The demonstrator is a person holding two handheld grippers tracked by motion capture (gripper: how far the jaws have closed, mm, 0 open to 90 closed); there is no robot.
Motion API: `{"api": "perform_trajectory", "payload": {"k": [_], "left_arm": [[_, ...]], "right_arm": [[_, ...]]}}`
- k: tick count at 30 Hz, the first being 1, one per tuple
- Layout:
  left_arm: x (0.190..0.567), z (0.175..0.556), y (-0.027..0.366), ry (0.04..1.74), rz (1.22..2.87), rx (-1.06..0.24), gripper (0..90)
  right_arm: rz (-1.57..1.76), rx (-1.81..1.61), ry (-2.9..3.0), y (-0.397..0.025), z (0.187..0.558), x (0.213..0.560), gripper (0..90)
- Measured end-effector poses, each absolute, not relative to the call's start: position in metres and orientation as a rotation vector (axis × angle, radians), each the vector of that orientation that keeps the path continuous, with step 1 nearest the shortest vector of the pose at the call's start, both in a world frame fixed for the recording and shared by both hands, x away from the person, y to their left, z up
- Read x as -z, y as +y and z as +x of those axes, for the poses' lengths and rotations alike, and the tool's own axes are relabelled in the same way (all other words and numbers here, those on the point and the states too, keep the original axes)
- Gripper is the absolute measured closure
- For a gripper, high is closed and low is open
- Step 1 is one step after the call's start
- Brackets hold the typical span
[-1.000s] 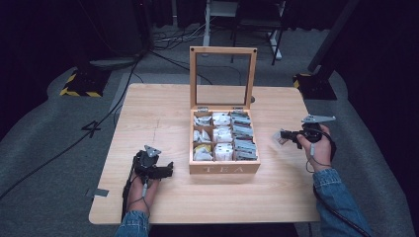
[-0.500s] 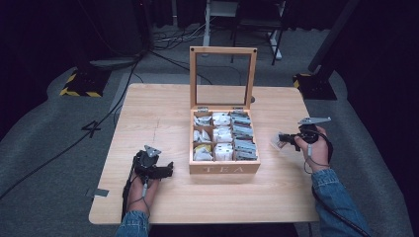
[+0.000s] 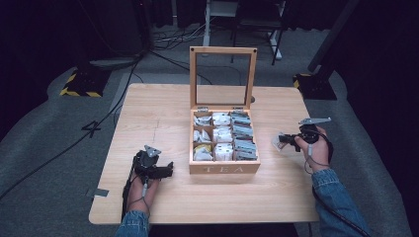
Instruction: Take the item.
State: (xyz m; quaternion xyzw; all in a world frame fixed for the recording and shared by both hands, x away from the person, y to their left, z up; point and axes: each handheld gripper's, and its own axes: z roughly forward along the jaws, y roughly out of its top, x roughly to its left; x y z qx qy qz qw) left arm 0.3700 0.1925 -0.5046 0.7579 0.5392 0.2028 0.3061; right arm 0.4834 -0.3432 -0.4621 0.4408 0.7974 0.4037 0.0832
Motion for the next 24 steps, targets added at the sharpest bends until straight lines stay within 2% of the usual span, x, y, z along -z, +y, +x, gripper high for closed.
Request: {"api": "perform_trajectory", "payload": {"k": [11, 24], "left_arm": [[0.505, 0.37, 0.192, 1.427, 2.006, -0.536, 9.4], [0.505, 0.37, 0.193, 1.427, 2.006, -0.536, 9.4]], "right_arm": [[1.34, -1.165, 2.295, -0.356, 0.492, 0.47, 43.2], [1.309, -1.163, 2.246, -0.36, 0.49, 0.465, 39.4]]}}
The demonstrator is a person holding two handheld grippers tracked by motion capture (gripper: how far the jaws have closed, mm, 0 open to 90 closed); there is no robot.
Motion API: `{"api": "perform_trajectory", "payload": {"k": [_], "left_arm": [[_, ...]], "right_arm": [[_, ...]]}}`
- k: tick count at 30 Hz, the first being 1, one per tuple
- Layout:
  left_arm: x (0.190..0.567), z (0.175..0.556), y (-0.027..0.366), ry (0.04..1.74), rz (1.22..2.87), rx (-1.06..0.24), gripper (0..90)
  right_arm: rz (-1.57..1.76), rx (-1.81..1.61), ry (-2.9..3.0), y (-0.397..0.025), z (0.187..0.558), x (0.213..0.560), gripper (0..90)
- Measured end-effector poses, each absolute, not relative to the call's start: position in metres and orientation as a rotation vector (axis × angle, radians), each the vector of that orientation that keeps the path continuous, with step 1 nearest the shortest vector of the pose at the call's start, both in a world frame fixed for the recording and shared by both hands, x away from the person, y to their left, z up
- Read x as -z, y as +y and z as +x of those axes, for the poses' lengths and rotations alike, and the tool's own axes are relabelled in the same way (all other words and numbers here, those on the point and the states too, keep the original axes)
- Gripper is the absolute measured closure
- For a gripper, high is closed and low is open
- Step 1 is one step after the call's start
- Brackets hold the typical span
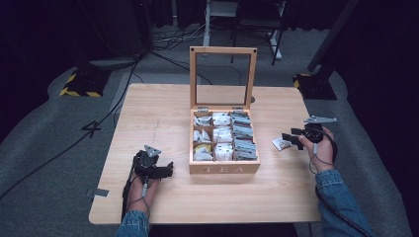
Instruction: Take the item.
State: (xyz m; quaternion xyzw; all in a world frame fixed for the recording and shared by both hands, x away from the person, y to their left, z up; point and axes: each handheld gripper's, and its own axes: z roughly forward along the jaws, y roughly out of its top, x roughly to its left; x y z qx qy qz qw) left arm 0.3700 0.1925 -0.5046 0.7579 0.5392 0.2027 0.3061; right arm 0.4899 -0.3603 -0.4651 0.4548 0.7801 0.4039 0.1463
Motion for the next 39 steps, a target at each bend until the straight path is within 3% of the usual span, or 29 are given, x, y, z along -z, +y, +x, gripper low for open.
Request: {"api": "perform_trajectory", "payload": {"k": [23, 30, 39], "left_arm": [[0.504, 0.37, 0.192, 1.424, 2.009, -0.537, 9.6], [0.505, 0.371, 0.192, 1.422, 2.009, -0.537, 9.6], [0.505, 0.371, 0.192, 1.426, 2.005, -0.533, 9.8]], "right_arm": [[1.066, -1.335, 2.283, -0.342, 0.433, 0.4, 37.5], [1.027, -1.355, 2.318, -0.338, 0.413, 0.396, 37.4], [0.938, -1.325, 2.36, -0.317, 0.381, 0.416, 36.7]]}}
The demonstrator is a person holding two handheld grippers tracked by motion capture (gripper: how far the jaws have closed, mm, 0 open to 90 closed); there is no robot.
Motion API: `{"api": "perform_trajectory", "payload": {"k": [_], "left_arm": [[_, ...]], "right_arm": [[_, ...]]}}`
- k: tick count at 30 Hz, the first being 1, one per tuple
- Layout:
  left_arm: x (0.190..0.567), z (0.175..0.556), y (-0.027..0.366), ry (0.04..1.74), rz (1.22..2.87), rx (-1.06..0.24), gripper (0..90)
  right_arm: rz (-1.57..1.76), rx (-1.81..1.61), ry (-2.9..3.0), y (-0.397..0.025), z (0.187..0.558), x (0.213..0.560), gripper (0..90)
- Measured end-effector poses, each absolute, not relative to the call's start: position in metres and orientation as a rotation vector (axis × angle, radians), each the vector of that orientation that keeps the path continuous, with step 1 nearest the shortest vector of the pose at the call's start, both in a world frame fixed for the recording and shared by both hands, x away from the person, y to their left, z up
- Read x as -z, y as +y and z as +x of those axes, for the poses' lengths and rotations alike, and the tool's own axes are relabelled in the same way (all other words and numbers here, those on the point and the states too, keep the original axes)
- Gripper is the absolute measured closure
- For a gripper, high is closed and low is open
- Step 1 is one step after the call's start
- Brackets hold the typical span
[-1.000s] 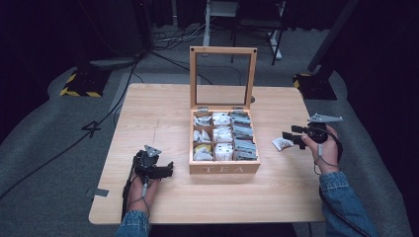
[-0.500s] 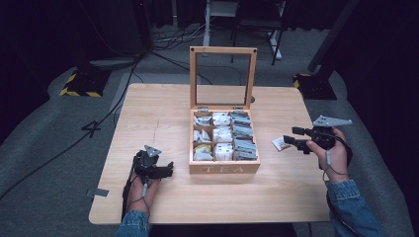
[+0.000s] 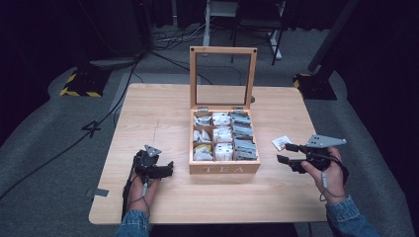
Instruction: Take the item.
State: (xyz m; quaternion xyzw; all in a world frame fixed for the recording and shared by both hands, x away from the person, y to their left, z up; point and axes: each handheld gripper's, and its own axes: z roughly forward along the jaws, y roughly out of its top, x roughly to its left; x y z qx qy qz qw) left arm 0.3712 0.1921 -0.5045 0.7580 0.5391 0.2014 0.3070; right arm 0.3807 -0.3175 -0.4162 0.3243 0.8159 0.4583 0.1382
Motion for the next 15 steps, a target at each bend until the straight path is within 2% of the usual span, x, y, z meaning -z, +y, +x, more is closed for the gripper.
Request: {"api": "perform_trajectory", "payload": {"k": [15], "left_arm": [[0.504, 0.371, 0.192, 1.427, 2.005, -0.534, 9.9]], "right_arm": [[0.871, -1.184, 2.534, -0.3, 0.366, 0.465, 33.5]]}}
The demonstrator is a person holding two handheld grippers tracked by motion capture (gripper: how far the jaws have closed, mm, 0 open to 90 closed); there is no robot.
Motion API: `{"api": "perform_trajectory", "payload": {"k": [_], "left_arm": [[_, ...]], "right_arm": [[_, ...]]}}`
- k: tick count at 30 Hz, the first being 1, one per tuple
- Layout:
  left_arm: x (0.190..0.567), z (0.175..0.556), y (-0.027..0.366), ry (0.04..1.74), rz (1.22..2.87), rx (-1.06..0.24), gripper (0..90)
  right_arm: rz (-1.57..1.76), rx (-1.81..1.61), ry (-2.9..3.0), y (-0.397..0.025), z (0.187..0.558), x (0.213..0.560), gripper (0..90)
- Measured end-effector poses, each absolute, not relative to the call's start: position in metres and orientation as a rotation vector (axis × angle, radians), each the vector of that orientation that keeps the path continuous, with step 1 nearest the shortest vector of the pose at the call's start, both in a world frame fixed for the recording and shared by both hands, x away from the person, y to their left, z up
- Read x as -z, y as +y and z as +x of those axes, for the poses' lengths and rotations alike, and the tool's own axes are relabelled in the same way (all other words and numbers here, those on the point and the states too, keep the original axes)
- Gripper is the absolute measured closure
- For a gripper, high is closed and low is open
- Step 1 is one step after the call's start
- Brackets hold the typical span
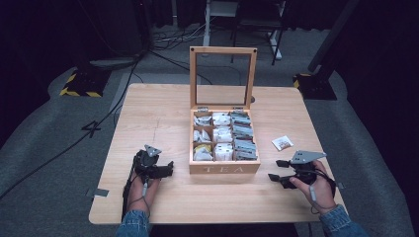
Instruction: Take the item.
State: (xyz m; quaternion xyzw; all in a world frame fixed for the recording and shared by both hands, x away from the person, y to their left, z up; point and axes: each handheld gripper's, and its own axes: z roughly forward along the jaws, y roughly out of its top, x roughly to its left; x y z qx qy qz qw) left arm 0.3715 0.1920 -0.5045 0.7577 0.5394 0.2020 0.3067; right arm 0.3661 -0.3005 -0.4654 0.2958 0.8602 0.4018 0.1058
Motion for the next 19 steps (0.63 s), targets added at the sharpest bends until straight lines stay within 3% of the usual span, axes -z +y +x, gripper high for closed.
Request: {"api": "perform_trajectory", "payload": {"k": [10, 16, 19], "left_arm": [[0.505, 0.372, 0.192, 1.428, 2.004, -0.535, 9.9], [0.505, 0.371, 0.192, 1.428, 2.005, -0.536, 9.9], [0.505, 0.371, 0.192, 1.428, 2.005, -0.536, 9.9]], "right_arm": [[0.828, -1.147, 2.612, -0.291, 0.372, 0.491, 32.4], [0.729, -1.121, 2.603, -0.287, 0.374, 0.503, 13.5], [0.716, -1.123, 2.609, -0.285, 0.378, 0.505, 9.4]]}}
